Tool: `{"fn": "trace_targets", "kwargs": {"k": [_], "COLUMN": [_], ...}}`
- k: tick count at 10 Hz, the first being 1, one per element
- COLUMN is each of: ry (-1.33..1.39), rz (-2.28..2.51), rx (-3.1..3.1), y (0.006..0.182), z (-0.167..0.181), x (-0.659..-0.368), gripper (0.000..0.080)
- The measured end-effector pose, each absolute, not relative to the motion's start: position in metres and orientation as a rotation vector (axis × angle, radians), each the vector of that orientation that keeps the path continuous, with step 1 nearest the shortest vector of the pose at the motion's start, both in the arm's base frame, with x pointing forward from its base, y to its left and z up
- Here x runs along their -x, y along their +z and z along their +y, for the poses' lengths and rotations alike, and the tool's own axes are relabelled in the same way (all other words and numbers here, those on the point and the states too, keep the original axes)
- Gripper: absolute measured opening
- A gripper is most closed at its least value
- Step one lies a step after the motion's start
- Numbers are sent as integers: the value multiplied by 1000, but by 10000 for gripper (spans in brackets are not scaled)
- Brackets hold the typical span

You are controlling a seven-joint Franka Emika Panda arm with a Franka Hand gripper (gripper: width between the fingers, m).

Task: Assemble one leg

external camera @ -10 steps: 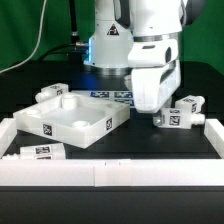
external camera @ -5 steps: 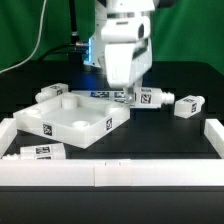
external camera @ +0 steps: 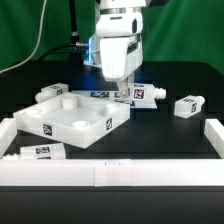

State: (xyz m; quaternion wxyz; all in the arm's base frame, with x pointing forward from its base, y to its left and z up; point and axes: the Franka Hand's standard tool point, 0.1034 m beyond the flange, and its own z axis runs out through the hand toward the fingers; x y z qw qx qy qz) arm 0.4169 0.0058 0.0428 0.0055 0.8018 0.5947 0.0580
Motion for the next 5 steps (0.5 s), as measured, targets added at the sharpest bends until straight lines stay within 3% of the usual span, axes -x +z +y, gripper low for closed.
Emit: {"fn": "trace_targets", "kwargs": {"k": [2,5], "ry": [152,176], "rz": [1891,1888], "rx": [-2521,-2552], "y": [32,10], "z": [13,25], "x": [-384,-366], "gripper": [317,317]}}
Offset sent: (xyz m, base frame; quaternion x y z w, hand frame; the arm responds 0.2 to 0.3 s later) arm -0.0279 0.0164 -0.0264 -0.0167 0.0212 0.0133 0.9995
